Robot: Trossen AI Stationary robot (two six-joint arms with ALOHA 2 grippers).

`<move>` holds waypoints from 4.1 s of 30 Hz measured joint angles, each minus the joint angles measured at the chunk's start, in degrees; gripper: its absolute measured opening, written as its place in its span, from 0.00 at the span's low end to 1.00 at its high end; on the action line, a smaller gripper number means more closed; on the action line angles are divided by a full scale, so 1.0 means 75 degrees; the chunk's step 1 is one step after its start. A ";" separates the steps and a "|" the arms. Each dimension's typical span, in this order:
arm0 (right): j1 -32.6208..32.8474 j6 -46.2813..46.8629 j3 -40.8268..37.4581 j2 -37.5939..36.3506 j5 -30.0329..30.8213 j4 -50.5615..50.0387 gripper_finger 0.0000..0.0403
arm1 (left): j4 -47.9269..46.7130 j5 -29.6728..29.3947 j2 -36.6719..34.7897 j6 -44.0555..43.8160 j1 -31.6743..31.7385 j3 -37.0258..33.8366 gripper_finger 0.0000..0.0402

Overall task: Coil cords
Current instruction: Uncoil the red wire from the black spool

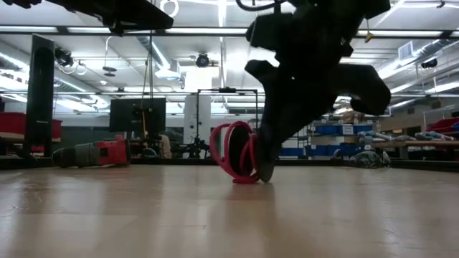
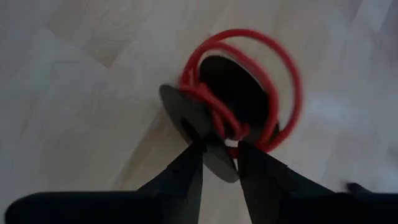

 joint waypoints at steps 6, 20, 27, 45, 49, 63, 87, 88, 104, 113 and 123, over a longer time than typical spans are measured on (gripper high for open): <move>0.0071 0.0004 -0.0003 -0.0110 -0.0034 0.0007 0.18 | -0.0017 0.0000 0.0000 -0.0039 -0.0012 0.0000 0.24; 0.0107 0.0120 -0.0002 -0.0108 -0.0119 -0.0043 0.01 | -0.0065 0.0002 -0.0003 0.0000 -0.0012 0.0000 0.24; 0.0138 0.0277 0.0236 -0.0123 0.0089 -0.0069 0.01 | -0.0063 0.0003 0.0059 0.0013 -0.0012 0.0000 0.24; 0.0226 -0.0152 0.0724 -0.1783 0.1583 0.0640 0.00 | 0.0178 0.0344 0.0280 -0.0146 -0.0012 0.0000 0.28; 0.0225 -0.0129 0.0724 -0.2428 0.1447 0.1456 0.00 | 0.0192 0.0343 0.0280 -0.0139 -0.0012 0.0000 0.28; -0.0545 0.3039 0.0678 -0.3924 -0.1975 0.3482 0.00 | 0.2023 0.0822 0.0280 0.0548 -0.0012 0.0000 0.28; -0.0663 0.2872 0.0558 -0.3269 -0.2180 0.3638 0.00 | 0.4506 0.1696 0.0640 0.0441 -0.0012 -0.0001 0.28; -0.0671 0.2872 0.0558 -0.3242 -0.2180 0.3683 0.00 | 0.4613 0.1738 0.0667 0.0440 -0.0012 0.0001 0.28; -0.0871 0.2742 0.0558 -0.3214 -0.2081 0.3614 0.00 | 0.4607 0.2457 0.0801 0.0571 -0.0009 0.0122 0.28; -0.0881 0.2682 0.0558 -0.3214 -0.2107 0.3558 0.00 | 0.4596 0.2839 0.0801 0.0571 -0.0009 0.0122 0.26; -0.0881 0.2673 0.0558 -0.3214 -0.2105 0.3540 0.00 | 0.4596 0.2926 0.0801 0.0381 0.0140 0.0122 0.22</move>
